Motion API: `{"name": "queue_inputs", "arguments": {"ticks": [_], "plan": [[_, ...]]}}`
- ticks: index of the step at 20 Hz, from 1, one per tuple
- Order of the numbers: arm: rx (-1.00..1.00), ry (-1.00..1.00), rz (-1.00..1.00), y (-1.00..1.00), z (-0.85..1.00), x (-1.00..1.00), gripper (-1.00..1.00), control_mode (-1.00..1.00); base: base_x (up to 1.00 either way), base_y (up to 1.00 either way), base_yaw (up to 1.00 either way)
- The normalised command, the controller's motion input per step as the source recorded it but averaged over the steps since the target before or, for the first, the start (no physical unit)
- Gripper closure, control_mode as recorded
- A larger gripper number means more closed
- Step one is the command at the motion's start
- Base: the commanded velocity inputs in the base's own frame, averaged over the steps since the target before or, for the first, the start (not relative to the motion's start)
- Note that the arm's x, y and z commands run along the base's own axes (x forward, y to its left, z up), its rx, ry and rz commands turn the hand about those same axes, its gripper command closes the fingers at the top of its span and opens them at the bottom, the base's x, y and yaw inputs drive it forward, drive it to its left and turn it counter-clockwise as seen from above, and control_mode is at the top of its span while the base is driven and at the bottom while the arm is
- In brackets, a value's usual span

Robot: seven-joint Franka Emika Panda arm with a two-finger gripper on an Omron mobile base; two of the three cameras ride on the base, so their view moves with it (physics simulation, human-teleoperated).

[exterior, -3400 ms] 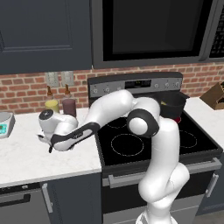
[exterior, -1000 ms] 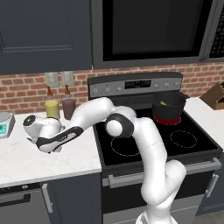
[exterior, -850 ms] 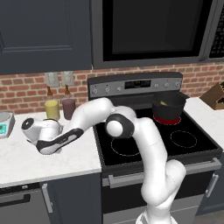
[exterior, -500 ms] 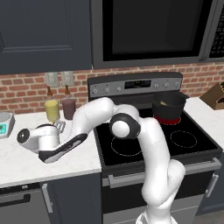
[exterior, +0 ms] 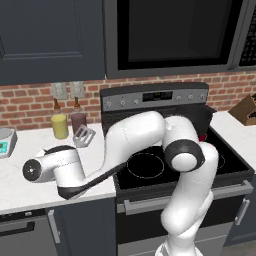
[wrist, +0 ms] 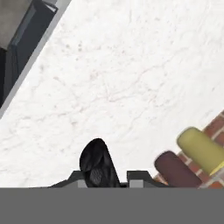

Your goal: Put the cucumber and lime in the pot. Retrieve the spatula and lightly stir the vegetables in the pot.

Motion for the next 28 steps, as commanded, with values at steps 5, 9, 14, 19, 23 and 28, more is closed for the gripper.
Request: {"name": "queue_inputs", "arguments": {"ticks": [5, 9, 14, 19, 23, 28], "plan": [[0.29, -0.09, -0.25, -0.41, 1.00, -0.57, 1.00, -1.00, 0.00, 0.00, 0.00], [0.32, -0.01, -0.29, -0.44, 1.00, -0.44, 1.00, -1.00, 0.00, 0.00, 0.00], [0.36, 0.00, -0.28, -0.39, 1.00, -0.16, 1.00, -1.00, 0.00, 0.00, 0.00], [0.43, 0.00, -0.22, -0.55, 1.00, -0.01, 1.00, -1.00, 0.00, 0.00, 0.00], [0.49, 0.00, -0.20, -0.77, 1.00, 0.00, 1.00, -1.00, 0.00, 0.00, 0.00], [0.51, 0.00, -0.22, -0.89, 0.74, 0.00, 1.00, -1.00, 0.00, 0.00, 0.00]]}}
